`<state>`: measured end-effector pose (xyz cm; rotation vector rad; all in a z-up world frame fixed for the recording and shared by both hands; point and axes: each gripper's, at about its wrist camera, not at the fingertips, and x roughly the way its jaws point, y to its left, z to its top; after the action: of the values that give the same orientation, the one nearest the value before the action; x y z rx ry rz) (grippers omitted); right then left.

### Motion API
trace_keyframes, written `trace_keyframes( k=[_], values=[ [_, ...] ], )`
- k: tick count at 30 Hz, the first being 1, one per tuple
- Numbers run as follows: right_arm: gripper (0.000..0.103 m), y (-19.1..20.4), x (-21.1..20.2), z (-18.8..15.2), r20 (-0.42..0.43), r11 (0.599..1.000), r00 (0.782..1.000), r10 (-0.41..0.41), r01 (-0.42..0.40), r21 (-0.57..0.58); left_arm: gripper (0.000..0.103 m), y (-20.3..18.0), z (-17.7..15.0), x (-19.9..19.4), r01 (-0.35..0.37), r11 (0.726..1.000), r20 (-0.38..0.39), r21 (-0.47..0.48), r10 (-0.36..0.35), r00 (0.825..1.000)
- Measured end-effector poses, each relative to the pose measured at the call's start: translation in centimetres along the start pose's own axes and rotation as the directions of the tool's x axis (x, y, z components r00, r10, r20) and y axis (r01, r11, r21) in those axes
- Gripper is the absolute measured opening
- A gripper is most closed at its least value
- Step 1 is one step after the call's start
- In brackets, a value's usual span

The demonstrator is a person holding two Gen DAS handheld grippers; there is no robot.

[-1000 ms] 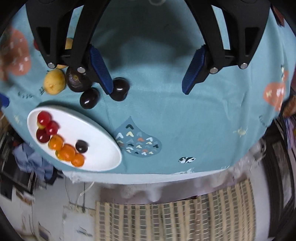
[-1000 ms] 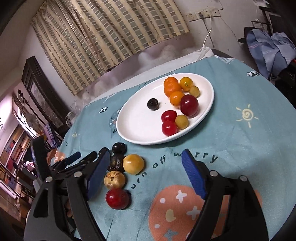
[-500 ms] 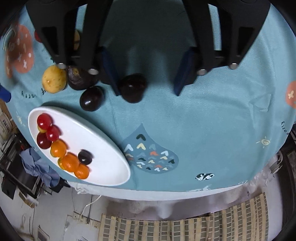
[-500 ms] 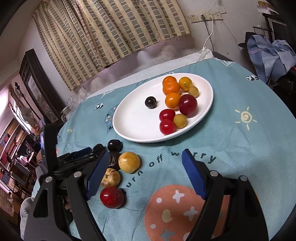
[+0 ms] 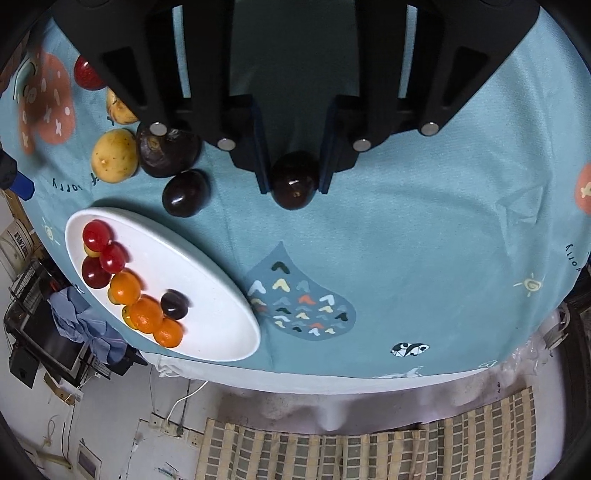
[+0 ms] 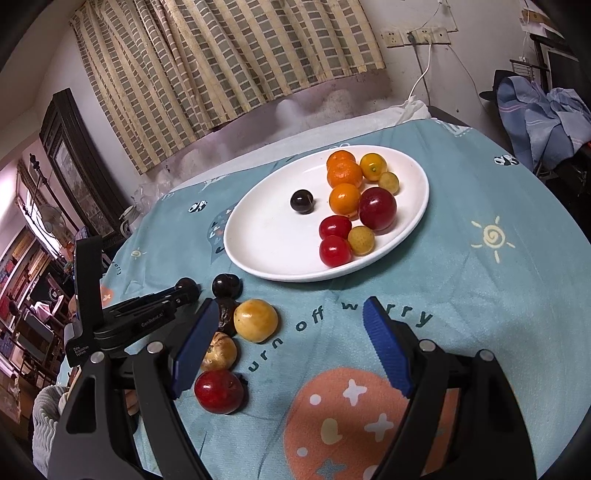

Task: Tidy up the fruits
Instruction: 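Grasp a dark purple plum with the left gripper while the right gripper grasps a yellow fruit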

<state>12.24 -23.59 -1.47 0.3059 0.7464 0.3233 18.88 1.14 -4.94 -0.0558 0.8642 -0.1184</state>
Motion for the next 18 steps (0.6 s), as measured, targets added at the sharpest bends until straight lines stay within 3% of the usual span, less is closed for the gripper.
trace_keyframes(
  k=[6,11,15,18],
  values=[
    [0.08,0.6,0.3,-0.1,-0.012,1.0,1.0,0.013,-0.013,-0.027,0.026,0.0,-0.5,-1.7,-0.033,0.999,0.029,0.022,0.033,0.999],
    [0.08,1.5,1.5,-0.8,-0.082,0.996,0.994,0.075,-0.079,-0.047,0.026,0.9,-1.9,-4.9,-0.039,0.999,0.069,-0.004,0.039,0.997],
    [0.056,1.2,3.6,-0.9,-0.147,0.991,0.98,0.137,-0.135,0.025,0.026,1.0,-2.8,-5.2,-0.021,1.0,0.057,-0.015,0.022,0.998],
    [0.051,1.0,5.3,-0.8,-0.182,0.983,0.968,0.172,-0.157,0.096,0.026,0.7,-3.0,-4.5,-0.019,1.0,0.037,-0.009,0.019,0.999]
  ],
)
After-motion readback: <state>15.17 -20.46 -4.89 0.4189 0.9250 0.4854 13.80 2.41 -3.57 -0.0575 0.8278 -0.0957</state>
